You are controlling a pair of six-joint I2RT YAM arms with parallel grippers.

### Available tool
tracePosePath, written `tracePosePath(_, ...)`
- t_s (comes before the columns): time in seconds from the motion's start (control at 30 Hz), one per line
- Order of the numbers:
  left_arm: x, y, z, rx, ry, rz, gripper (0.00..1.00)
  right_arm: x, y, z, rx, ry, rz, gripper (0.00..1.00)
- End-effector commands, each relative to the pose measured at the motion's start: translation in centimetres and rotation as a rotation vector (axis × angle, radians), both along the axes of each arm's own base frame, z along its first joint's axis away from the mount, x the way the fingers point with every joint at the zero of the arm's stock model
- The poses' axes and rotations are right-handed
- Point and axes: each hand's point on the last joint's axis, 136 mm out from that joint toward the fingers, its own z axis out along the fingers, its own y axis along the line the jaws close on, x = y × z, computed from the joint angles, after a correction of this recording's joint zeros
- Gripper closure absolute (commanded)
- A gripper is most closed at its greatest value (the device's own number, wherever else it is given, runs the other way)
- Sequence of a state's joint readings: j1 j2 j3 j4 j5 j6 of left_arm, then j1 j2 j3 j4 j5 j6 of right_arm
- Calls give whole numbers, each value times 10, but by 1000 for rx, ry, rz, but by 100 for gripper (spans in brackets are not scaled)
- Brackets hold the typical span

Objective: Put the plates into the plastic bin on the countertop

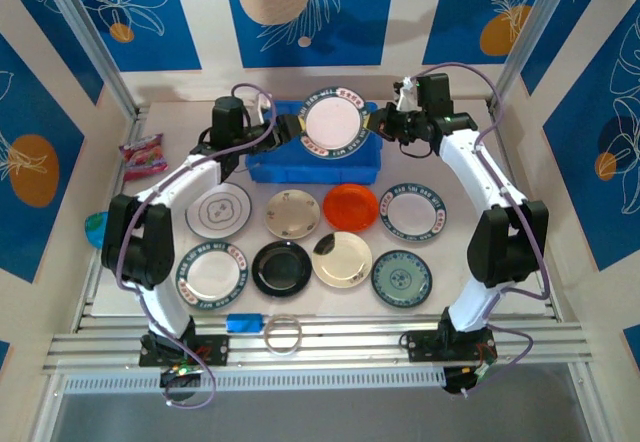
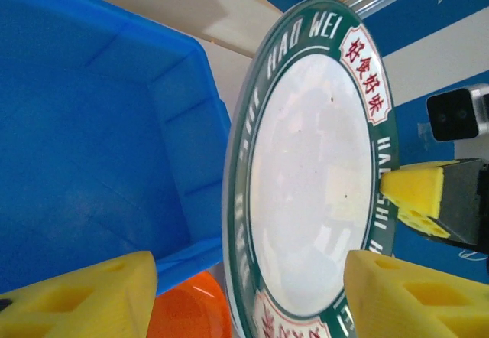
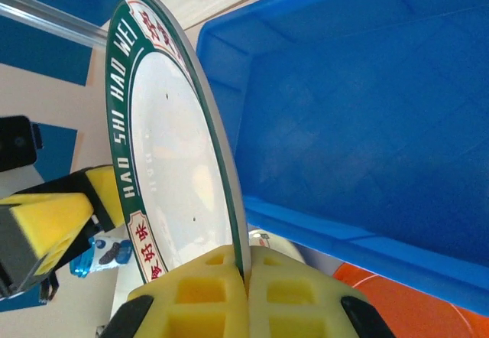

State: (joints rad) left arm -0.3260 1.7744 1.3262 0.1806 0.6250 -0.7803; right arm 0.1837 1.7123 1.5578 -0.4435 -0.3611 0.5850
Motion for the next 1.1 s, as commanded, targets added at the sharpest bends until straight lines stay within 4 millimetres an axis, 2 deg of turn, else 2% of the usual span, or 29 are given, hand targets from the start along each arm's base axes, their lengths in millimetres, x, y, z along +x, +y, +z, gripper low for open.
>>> tracePosePath(0.0, 2, -9, 14, -25, -36, -29, 41, -5, 21, 27, 59, -82, 90, 100)
tracePosePath(0.2, 5, -8, 12, -21, -32, -21, 60, -7, 32, 23, 66, -63, 126, 100)
tracePosePath(0.27, 5, -10, 13, -22, -32, -28, 72, -7, 35, 18, 63, -52, 133, 100)
tracePosePath(0.3, 5, -10, 13, -22, -30, -28, 83, -7, 36, 15, 59, -50, 135, 100)
tracePosePath(0.37, 7, -9, 12, -17, -27, -23, 99, -4, 36, 9, 56, -35, 133, 100)
tracePosePath(0.57, 7, -10, 17, -23, -34, -22, 100, 4, 35, 1, 51, -25, 122, 100)
tracePosePath(0.67, 7, -10, 19, -22, -46, -23, 100, 14, 28, -13, -5, -17, 82, 100)
tracePosePath(0.7, 8, -10, 19, -21, -47, -20, 100, 17, 26, -17, -20, -9, 73, 96)
tracePosePath(0.77, 12, -8, 18, -6, -46, 0, 100, 24, 17, -24, -40, 15, 36, 75)
tracePosePath(0.87, 20, -4, 11, 46, -31, 34, 100, 33, -10, -23, -57, 23, -78, 50)
tracePosePath(0.97, 28, -1, 1, 88, -15, 55, 100, 33, -36, -12, -111, -20, -168, 39)
tracePosePath(1.07, 35, -2, -8, 108, 5, 66, 100, 30, -57, -4, -135, -46, -234, 37)
